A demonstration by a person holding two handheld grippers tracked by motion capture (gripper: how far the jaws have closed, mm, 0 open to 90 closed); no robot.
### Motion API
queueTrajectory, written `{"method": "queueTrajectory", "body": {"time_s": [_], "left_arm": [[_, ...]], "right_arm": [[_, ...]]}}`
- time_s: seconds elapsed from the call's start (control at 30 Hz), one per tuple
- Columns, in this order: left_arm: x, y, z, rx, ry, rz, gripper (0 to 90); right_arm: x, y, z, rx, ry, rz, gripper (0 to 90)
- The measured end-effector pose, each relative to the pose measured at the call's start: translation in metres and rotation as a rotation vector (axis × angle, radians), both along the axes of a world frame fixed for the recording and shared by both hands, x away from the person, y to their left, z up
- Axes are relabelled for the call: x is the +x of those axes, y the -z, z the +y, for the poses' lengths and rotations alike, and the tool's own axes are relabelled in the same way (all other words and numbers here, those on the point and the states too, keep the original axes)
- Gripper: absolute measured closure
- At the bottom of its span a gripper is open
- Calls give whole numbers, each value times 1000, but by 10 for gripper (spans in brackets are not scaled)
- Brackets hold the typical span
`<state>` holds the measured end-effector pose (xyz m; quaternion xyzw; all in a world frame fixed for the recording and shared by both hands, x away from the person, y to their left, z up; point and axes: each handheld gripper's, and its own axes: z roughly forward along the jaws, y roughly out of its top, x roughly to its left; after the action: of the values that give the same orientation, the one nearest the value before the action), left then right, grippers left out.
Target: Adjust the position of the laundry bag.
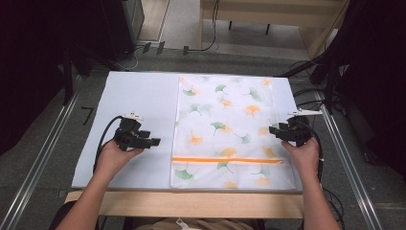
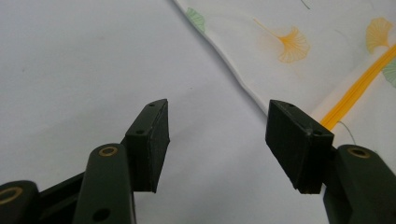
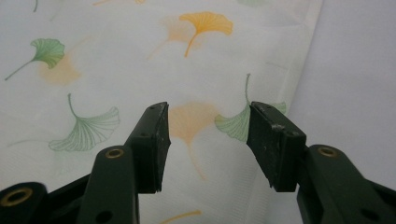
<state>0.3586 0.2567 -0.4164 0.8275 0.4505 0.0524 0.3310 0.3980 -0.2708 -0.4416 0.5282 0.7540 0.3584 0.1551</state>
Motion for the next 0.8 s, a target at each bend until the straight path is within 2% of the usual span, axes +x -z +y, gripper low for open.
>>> {"method": "queueTrajectory", "body": {"time_s": [0.1,0.17,0.3,0.33,0.37,0.47,0.5,0.6,0.67,0.77,0.8], "left_arm": [[0,-1,-2,4,12,2,381],[-1,-4,-5,1,17,-11,361],[2,-7,-8,-78,10,12,349],[2,-7,-8,-78,10,12,351],[2,-8,-11,-102,3,7,352],[2,-6,-16,-56,3,-10,356],[2,-6,-16,-56,3,-10,356],[3,-1,-20,-12,14,7,364],[4,1,-20,-13,13,15,381],[5,1,-20,-14,12,10,394],[6,1,-19,-36,14,14,404]], "right_arm": [[2,0,1,2,-4,1,501],[5,1,2,-3,-14,4,495],[10,5,4,5,-22,13,492],[10,5,4,5,-22,13,492],[11,6,5,-6,-33,15,492],[12,7,6,-15,-46,20,488],[12,7,7,-24,-49,20,488],[12,6,8,-11,-40,23,484],[10,5,8,-11,-38,27,481],[8,4,11,-37,-44,31,476],[7,4,11,-34,-44,33,474]]}}
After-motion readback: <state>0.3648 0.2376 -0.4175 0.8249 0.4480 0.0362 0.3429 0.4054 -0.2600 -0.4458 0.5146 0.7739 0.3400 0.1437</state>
